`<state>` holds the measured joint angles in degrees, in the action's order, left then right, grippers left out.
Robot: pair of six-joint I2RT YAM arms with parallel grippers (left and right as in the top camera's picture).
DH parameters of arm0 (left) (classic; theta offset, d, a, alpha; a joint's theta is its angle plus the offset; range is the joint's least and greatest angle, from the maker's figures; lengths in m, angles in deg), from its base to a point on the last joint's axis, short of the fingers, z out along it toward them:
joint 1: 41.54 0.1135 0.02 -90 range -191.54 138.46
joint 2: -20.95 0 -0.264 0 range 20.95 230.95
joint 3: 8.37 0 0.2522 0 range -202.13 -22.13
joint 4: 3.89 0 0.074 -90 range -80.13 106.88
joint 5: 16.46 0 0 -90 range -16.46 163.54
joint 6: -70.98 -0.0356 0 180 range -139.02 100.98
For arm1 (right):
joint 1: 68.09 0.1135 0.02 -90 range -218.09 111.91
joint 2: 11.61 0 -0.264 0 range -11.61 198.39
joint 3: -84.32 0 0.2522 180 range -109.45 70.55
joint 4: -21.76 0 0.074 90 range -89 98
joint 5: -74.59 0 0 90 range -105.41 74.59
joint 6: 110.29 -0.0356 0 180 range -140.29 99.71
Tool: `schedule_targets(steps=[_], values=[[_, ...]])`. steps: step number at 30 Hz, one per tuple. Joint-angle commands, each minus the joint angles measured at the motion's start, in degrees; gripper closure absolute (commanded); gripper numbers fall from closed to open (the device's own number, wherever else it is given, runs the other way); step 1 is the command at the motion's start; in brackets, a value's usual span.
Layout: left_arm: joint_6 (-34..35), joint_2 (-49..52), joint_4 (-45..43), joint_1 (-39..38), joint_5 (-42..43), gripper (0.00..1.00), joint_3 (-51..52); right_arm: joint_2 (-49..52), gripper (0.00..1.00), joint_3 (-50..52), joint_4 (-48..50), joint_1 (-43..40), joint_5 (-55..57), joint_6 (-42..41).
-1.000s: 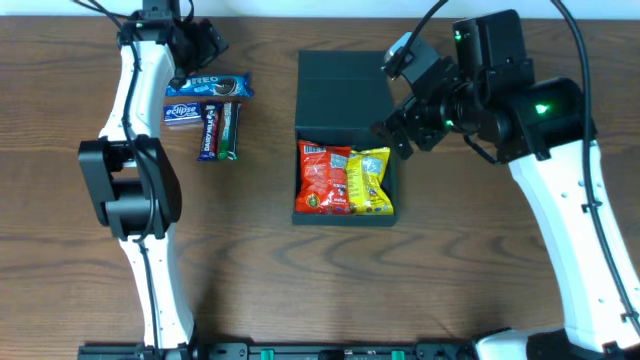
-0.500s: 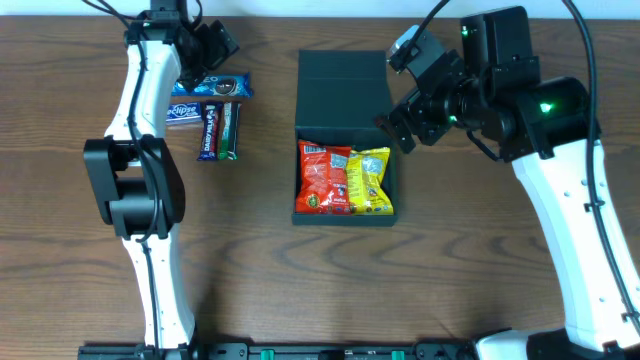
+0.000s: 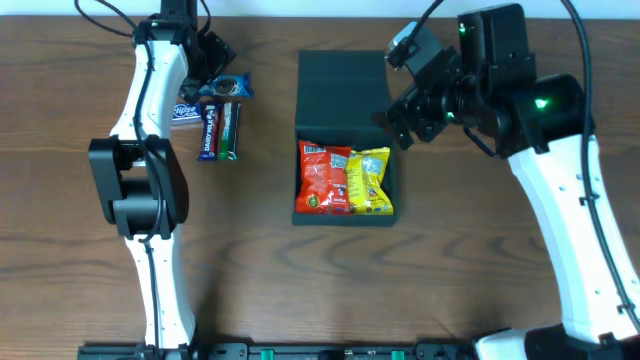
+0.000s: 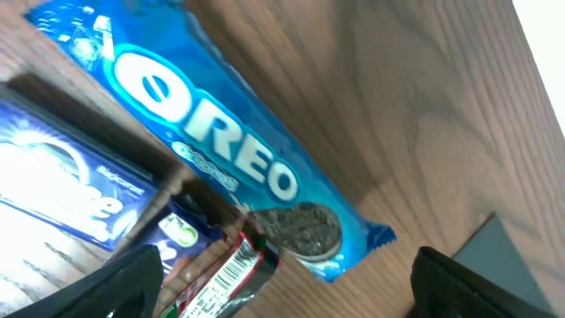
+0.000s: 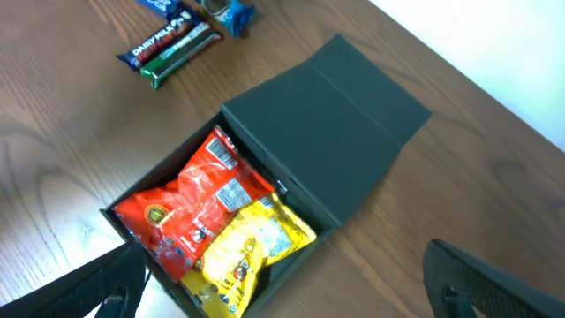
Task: Pack container
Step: 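Grasp the blue Oreo pack with the left gripper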
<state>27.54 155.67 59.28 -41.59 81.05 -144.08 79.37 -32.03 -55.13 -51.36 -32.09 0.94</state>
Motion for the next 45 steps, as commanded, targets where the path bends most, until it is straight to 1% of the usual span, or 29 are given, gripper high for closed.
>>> schedule_targets(steps=[1,4,7,14,24,30,37,45], values=[[3.85,1.29,0.11,1.7,-1.86,0.08,-1.05,0.92,0.01,-0.04,0.13,-0.33,0.15,0.66],[6.25,2.08,1.09,3.19,0.68,0.1,-1.05,0.92,0.01,-0.04,0.2,-0.33,0.15,0.66],[6.62,3.67,1.09,4.13,3.65,0.1,-1.05,0.92,0.01,-0.04,0.17,-0.33,0.15,0.66],[6.95,5.27,-0.7,4.15,3.76,0.13,-1.07,0.92,0.01,-0.04,0.17,-0.33,0.15,0.66],[8.33,5.79,-4.26,4.2,4.85,0.23,-1.07,0.96,0.01,-0.04,1.01,-0.33,0.17,0.68],[8.79,7.54,-4.37,4.17,8.04,0.26,-1.07,1.03,0.01,-0.04,1.66,-0.33,0.17,0.68],[8.79,8.02,-5.27,4.26,7.8,0.27,-1.07,1.03,0.01,-0.04,1.73,-0.33,0.17,0.68],[8.72,8.11,-4.61,4.28,7.78,0.38,-1.07,1.03,0.01,-0.04,2.25,-0.33,0.17,0.68]])
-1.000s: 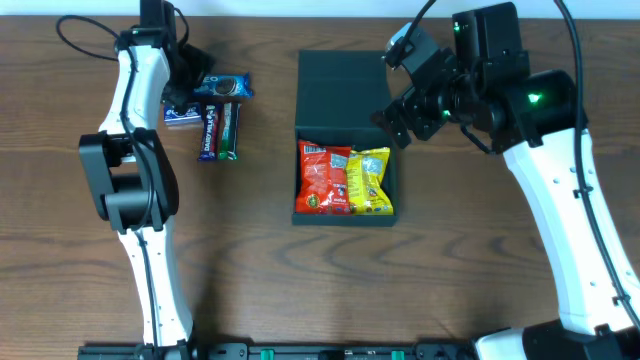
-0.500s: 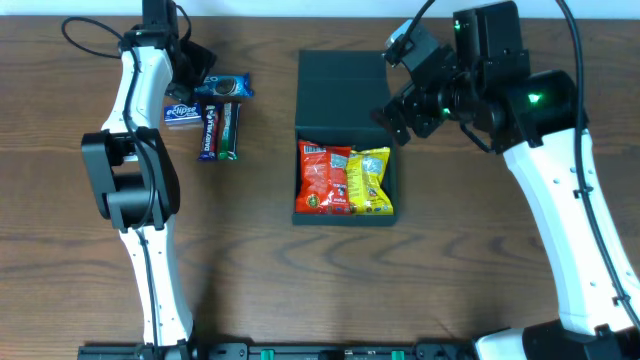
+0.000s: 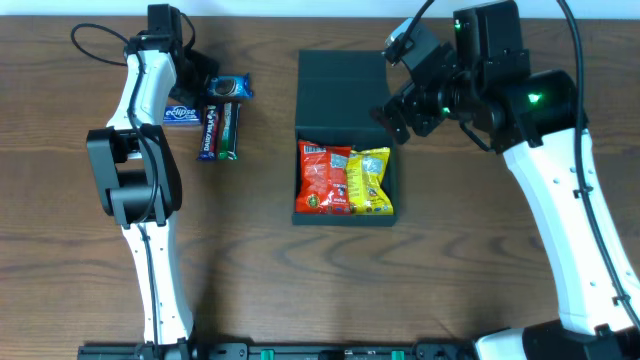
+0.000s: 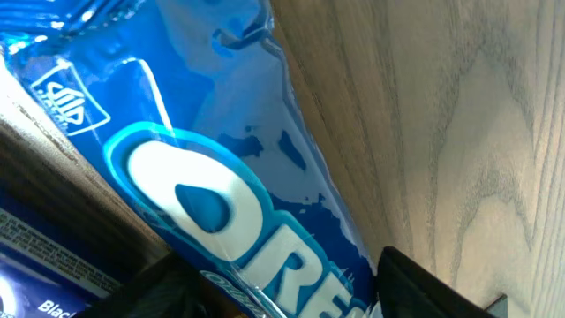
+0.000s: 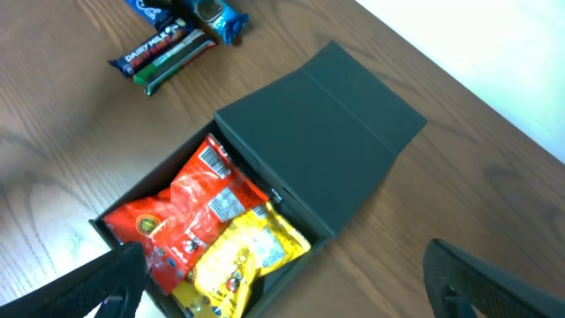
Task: Pack container
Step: 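Grasp the blue Oreo pack with the left gripper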
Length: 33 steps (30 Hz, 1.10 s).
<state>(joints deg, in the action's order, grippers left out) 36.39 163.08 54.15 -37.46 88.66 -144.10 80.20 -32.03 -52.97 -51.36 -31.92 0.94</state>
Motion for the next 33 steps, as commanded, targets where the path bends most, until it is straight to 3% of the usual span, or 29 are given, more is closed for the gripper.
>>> schedule_targets(steps=[1,15,19,33], values=[[-0.15,0.72,0.7,0.15,0.15,0.4,-1.05,0.2,0.01,-0.04,0.11,-0.33,0.0,0.68],[-2.73,0.72,2.32,0.15,-0.52,0.47,-1.05,0.2,0.01,-0.04,0.33,-0.33,0.0,0.7],[-2.93,0.72,2.4,0.15,-0.87,0.53,-1.05,0.2,0.01,-0.04,0.35,-0.33,0.0,0.7],[-6.08,0.7,2.86,0.11,-2.97,0.58,-5.14,0.22,0.01,-0.04,1.25,-1.05,0.02,0.7]])
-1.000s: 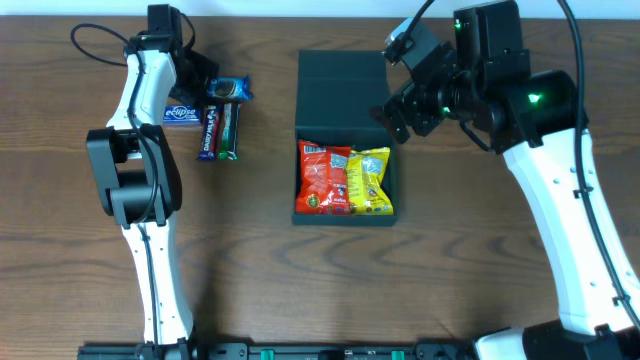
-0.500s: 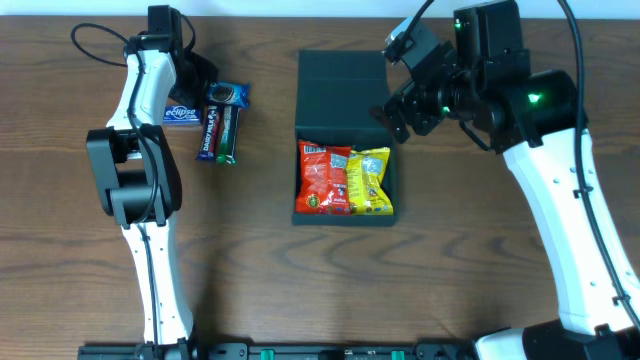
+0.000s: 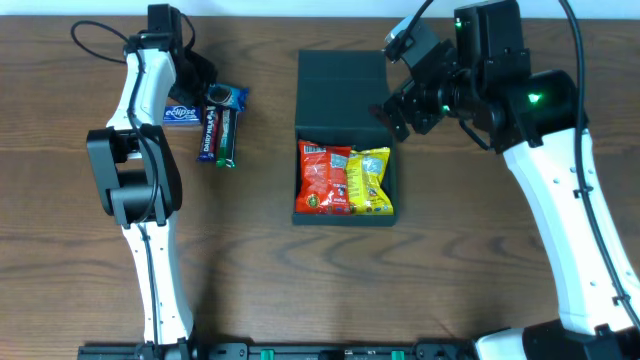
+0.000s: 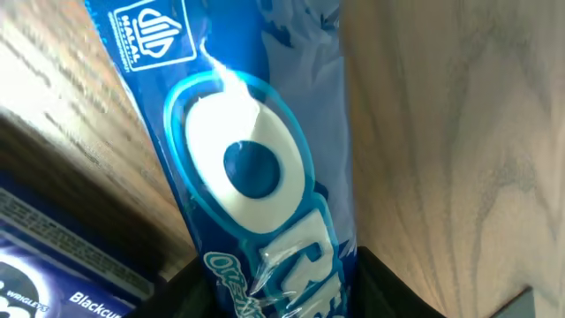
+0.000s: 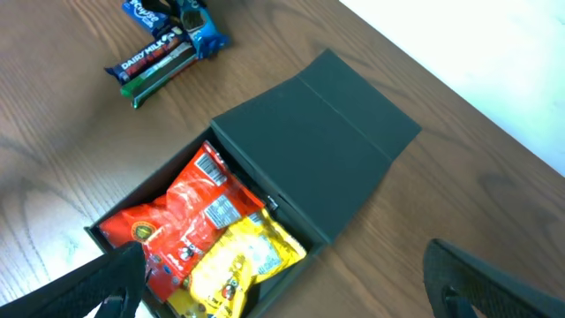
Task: Pack container
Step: 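Grasp the blue Oreo pack with the left gripper, then carry the Oreo pack over the box with the left gripper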
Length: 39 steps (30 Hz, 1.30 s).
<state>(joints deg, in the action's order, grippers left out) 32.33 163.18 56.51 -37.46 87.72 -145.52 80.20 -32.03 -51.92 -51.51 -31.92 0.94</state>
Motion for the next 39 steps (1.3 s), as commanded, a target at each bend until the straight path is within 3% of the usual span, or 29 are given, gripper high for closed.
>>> schedule_targets(steps=[1,9,14,23,33,39], values=[[-2.29,0.61,1.31,0.02,-3.15,0.59,-5.16,0.22,0.01,-0.04,0.22,-1.11,0.02,0.68],[-12.83,0.59,10.4,-2.82,-10.78,0.61,-19.63,0.2,0.01,-0.07,1.11,-3.21,3.63,0.66],[-19.37,0.57,22.51,-8.33,-16.35,0.65,-27.52,0.2,0.01,-0.07,1.44,-8.28,3.82,-1.14],[-20.41,0.48,37.29,-22.12,-16.39,0.69,-32.92,0.17,0.01,-0.07,0.52,-18.8,2.08,-1.46],[-23.78,0.48,43.41,-37.07,-13.4,0.72,-32.89,0.17,0.01,-0.07,-2.03,-24.26,2.05,-0.17],[-27.85,0.48,42.71,-42.93,-12.22,0.68,-32.76,0.17,0.01,-0.07,-2.05,-26.36,-0.07,-0.15]])
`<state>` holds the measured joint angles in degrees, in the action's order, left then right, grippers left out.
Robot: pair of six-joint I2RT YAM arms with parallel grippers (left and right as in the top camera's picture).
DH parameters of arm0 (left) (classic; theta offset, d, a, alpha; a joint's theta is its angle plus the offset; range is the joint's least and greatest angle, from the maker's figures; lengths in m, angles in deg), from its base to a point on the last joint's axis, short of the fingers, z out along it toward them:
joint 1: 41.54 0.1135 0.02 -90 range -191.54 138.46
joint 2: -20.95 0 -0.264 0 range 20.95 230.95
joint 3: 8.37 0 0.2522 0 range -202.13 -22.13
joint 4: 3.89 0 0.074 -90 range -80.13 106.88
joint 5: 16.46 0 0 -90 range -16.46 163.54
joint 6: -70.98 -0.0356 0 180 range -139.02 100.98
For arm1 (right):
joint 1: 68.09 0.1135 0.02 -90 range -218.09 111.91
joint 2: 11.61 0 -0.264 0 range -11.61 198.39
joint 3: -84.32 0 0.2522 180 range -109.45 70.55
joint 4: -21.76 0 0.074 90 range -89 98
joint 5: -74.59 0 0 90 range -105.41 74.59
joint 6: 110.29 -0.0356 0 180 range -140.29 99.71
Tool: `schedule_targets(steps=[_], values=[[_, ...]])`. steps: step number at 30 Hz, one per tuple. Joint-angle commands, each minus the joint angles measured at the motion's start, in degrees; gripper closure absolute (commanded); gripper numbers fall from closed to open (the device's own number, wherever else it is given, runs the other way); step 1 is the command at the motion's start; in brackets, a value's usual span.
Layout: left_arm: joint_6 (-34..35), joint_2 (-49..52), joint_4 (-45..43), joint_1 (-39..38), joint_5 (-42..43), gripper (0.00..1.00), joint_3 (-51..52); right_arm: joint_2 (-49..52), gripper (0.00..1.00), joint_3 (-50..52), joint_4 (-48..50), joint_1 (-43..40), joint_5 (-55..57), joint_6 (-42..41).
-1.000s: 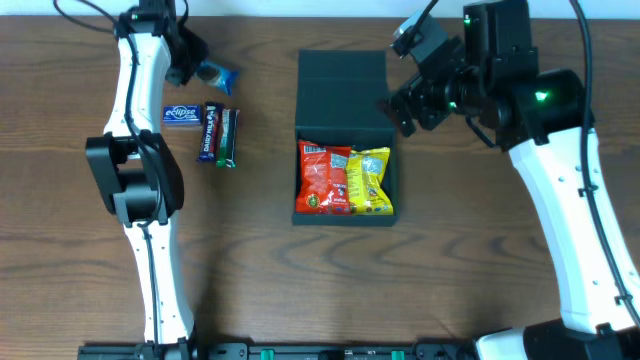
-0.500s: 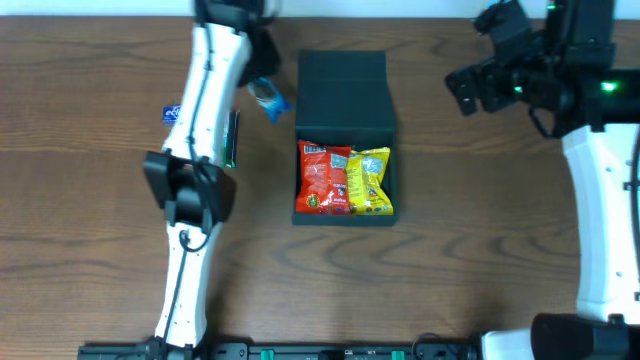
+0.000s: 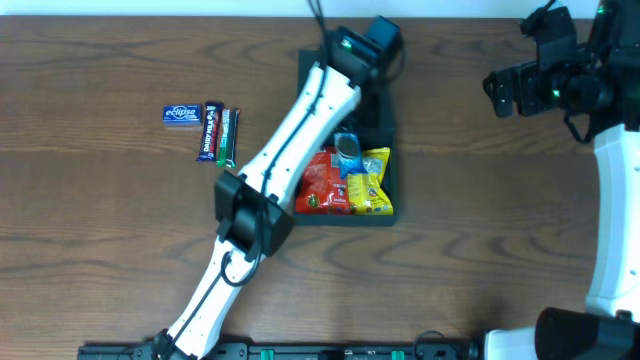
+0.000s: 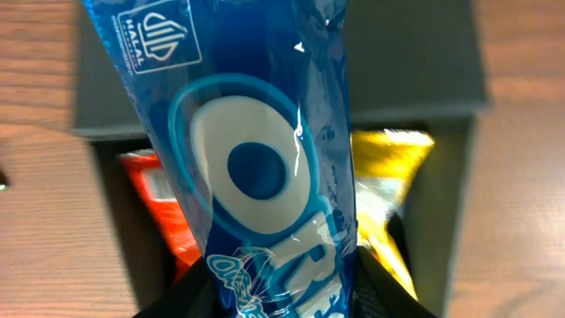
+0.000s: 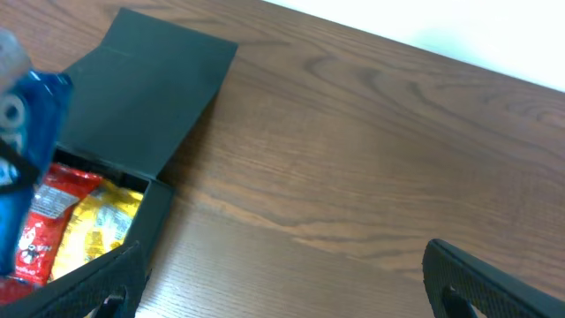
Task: Pack container
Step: 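Carry the Oreo pack over the box with the left gripper, then lower the Oreo pack upright into the box's right side, release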
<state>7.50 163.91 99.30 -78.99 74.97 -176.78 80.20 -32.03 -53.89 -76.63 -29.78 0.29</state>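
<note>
A blue Oreo pack [image 4: 256, 159] hangs end-down in my left gripper [image 4: 282, 296], which is shut on its lower part. The overhead view has the pack [image 3: 347, 157] over the open black box [image 3: 388, 130], above the red snack bag [image 3: 318, 185] and the yellow snack bag [image 3: 372, 188] lying inside. The box lid [image 4: 415, 53] lies flat behind them. My right gripper [image 5: 282, 296] is open over bare wood to the right of the box, and overhead it sits at the far right [image 3: 500, 90].
A blue gum pack [image 3: 181, 114] and two chocolate bars [image 3: 211, 131] lie on the wooden table at the far left. My left arm [image 3: 300, 120] stretches diagonally across the table to the box.
My left gripper has carried the Oreo pack from the far left of the table to above the open box. My right gripper now sits further right, away from the box.
My left gripper was open above the Oreo pack beside the gum and bars. Then it was low around the pack, then tight on it with the pack turned. Now the pack hangs over the box, and the right gripper has drawn away.
</note>
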Motion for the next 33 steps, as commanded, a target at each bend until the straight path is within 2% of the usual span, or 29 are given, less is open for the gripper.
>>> schedule_targets(steps=[1,9,20,33], values=[[-3.1,-0.24,-0.04,-1.88,0.74,0.68,-1.51,0.17,0.01,-0.07,-0.09,-1.49,-2.58,0.5],[-3.39,-0.2,-0.17,-4.7,4.17,0.69,0.83,0.13,0.01,-0.07,-0.79,-3.19,-5.25,0.48],[-3.43,-0.2,-1.84,-6.05,3.98,0.71,4.5,0.0,0.01,-0.07,-1.05,-3.23,-5.6,0.48],[-2.75,-0.11,0.72,-6.14,5.99,0.64,4.5,0.02,0.01,-0.07,-1.14,-3.23,-5.6,0.48]])
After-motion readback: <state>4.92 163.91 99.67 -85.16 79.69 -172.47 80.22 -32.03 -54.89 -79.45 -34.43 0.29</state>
